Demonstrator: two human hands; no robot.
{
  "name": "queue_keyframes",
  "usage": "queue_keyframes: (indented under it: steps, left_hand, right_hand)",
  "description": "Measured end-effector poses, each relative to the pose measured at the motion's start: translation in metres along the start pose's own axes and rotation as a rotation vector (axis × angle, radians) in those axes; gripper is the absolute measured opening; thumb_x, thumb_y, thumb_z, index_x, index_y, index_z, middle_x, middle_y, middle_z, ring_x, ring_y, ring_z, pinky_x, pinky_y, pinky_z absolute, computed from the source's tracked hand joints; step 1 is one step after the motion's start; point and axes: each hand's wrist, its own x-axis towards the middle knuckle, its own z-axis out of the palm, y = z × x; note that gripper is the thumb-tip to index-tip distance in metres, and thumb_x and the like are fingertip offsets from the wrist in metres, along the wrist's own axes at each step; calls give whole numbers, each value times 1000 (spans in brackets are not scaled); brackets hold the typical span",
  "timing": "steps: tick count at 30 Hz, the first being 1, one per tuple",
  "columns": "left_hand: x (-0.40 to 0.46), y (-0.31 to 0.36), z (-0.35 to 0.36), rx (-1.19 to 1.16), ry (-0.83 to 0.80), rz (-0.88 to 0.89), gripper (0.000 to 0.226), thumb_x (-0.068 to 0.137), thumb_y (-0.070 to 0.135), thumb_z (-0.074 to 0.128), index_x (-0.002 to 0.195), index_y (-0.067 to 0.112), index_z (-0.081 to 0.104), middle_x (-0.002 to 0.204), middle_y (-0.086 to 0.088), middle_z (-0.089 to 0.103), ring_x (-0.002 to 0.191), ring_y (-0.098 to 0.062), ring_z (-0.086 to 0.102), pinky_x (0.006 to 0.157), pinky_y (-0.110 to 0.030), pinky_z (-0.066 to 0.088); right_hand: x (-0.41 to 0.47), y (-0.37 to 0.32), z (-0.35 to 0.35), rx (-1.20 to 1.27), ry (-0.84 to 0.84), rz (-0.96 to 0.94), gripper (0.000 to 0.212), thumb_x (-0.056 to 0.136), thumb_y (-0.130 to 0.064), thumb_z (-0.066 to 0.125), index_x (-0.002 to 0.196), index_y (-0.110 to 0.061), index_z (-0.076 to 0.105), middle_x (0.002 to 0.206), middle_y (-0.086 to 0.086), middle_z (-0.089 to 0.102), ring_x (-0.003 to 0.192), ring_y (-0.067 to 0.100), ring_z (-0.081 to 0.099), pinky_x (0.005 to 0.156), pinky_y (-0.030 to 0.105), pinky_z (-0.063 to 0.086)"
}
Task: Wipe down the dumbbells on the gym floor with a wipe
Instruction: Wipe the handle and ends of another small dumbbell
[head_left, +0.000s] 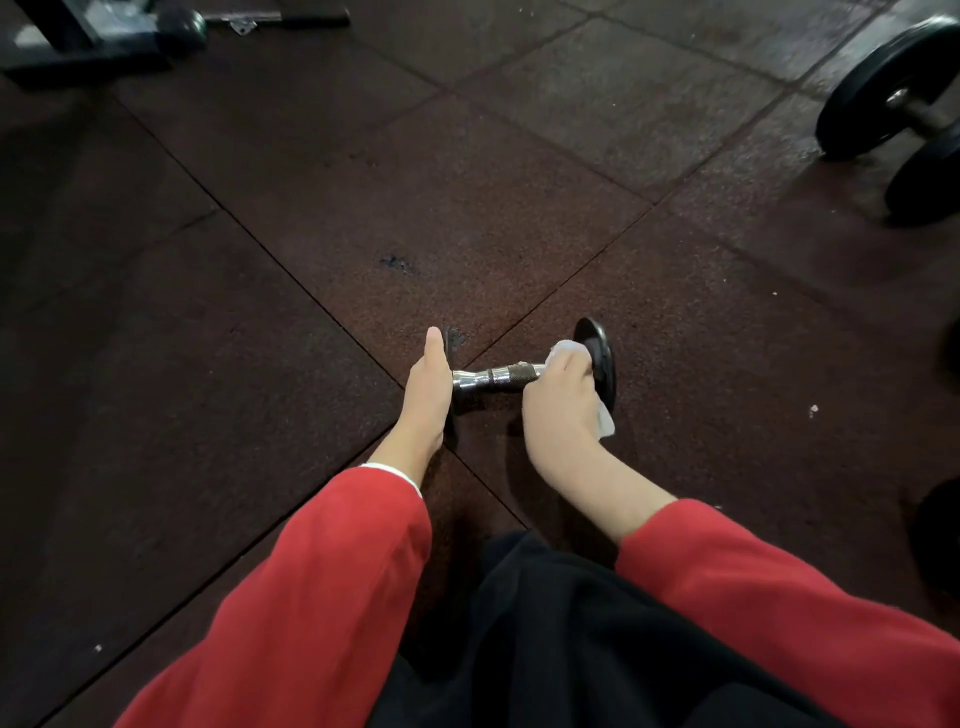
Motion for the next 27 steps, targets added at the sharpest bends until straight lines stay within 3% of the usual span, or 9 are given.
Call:
queue_keyframes:
  steps: [1,5,9,11,13,15,19,27]
  left_hand:
    - [-1,1,0,-5,2,-3,63,96,52,26,131,3,47,128,-11,55,118,-25,51,107,-36,36]
    - [-1,2,1,-14,5,-13,63,96,52,26,132,4,46,128,-12,55,118,-25,51,107,-37,36]
    - [-2,1,1,-18,0,-20,63,96,51,26,134,3,44,131,-11,53,120,-25,49,107,-35,35]
    - [-2,1,1,-27,-4,-23,64,96,52,27,134,4,44,132,-11,53,120,-25,50,108,-38,35]
    - [-2,1,1,-36,-4,-27,66,95,54,27,134,5,46,131,-12,54,119,-26,51,108,-40,36]
    - [-3,1,1,-35,-2,-29,67,94,55,27,133,5,47,130,-13,54,120,-27,51,108,-41,36]
    - [-5,1,2,-49,-7,-16,67,93,56,28,130,5,51,129,-13,56,118,-27,53,107,-42,38]
    - [-9,5,1,-57,-11,-17,59,97,50,27,113,4,60,113,-9,63,106,-22,58,102,-37,43]
  right_hand:
    - [-5,-2,4,-31,43,-6,54,77,-10,22,101,-9,70,100,6,65,88,11,61,71,14,48]
    - [-9,-6,9,-257,64,-61,57,80,3,16,120,8,56,118,22,56,103,25,56,86,25,47]
    - [13,-1,8,-243,109,-45,52,76,-6,26,80,-11,77,84,4,69,74,11,61,61,17,46]
    - [18,0,-11,-213,48,-51,34,86,-13,40,88,-9,74,90,3,66,84,15,61,66,19,48]
    - [27,3,-10,-169,85,-225,29,93,-5,42,113,-1,61,113,15,57,107,28,53,81,28,49]
    - [35,2,-20,-42,63,-328,31,91,0,44,121,1,54,121,19,53,115,34,47,89,33,48]
    - [43,-8,-21,-63,-9,-513,29,89,0,43,114,-1,56,117,17,57,111,34,50,89,36,44]
    - [20,-23,-16,-4,139,-793,28,93,-10,40,116,-7,54,120,9,56,110,25,47,96,32,32]
